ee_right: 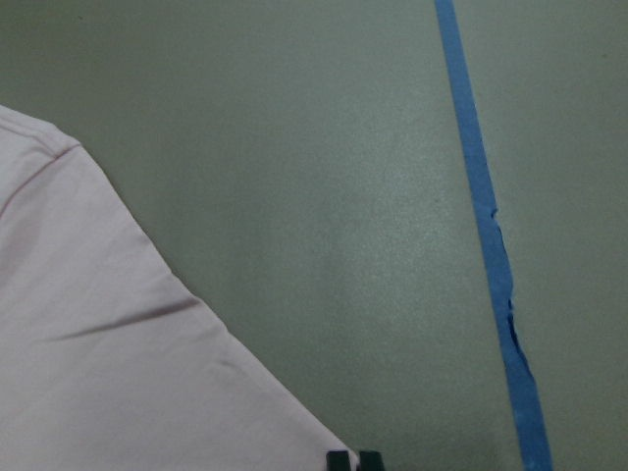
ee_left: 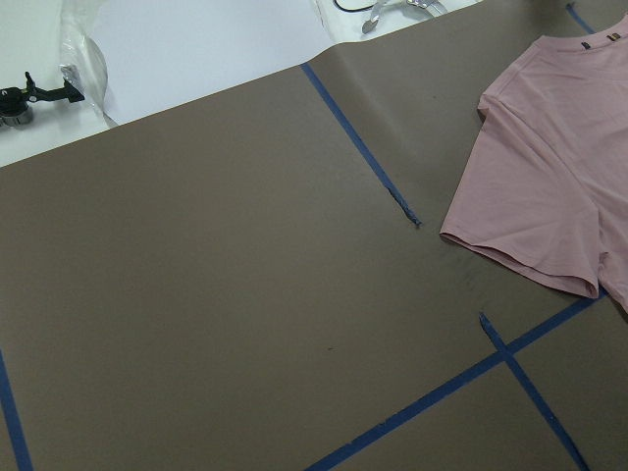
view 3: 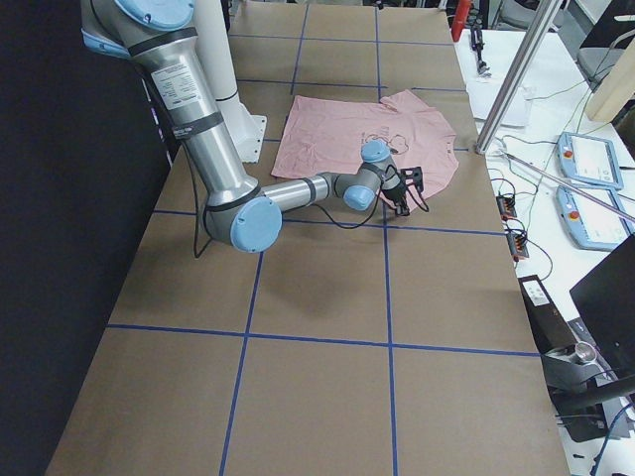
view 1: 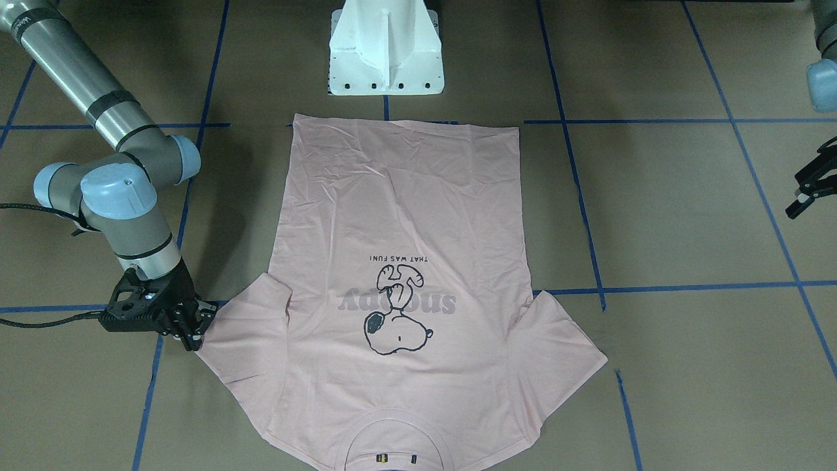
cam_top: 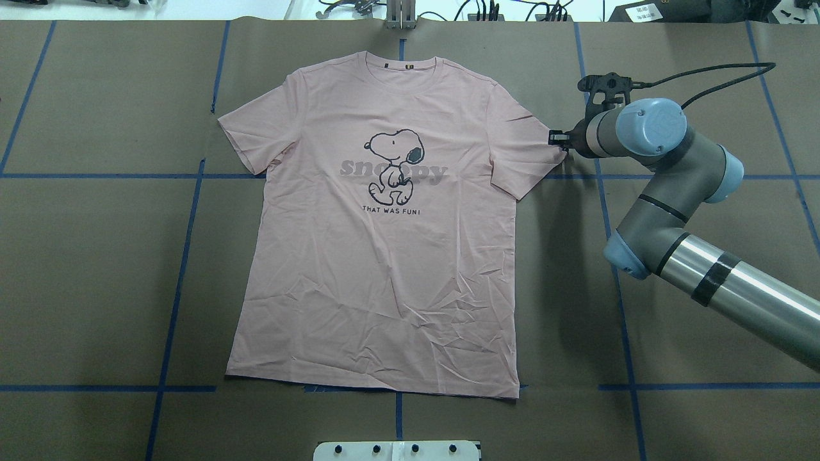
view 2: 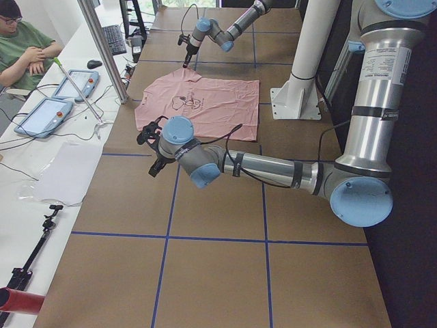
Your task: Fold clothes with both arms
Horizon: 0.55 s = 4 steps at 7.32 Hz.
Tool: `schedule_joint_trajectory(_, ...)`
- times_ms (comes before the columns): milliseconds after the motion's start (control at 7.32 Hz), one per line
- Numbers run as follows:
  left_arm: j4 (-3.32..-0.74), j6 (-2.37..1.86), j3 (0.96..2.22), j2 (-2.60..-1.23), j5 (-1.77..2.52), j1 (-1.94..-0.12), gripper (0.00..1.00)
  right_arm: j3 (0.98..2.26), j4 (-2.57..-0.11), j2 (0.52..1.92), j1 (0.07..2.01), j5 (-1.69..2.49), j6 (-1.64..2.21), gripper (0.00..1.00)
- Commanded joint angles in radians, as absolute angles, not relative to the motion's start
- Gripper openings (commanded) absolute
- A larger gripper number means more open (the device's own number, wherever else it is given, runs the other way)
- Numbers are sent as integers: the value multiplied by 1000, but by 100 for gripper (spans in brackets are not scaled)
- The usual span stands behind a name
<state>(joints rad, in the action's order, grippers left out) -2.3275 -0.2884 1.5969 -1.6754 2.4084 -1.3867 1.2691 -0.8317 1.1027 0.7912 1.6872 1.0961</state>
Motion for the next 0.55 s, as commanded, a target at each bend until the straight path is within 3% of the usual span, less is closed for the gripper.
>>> schedule_joint_trajectory(0,-2327,-288,1597,-1675,2408,-1387,100,1270,-836,1097,790,1684,1103,0)
schedule_joint_trajectory(410,-2329,-288,1595,-1675,2408,-1387,100,1431,-1172,999,767,1669,1158,0)
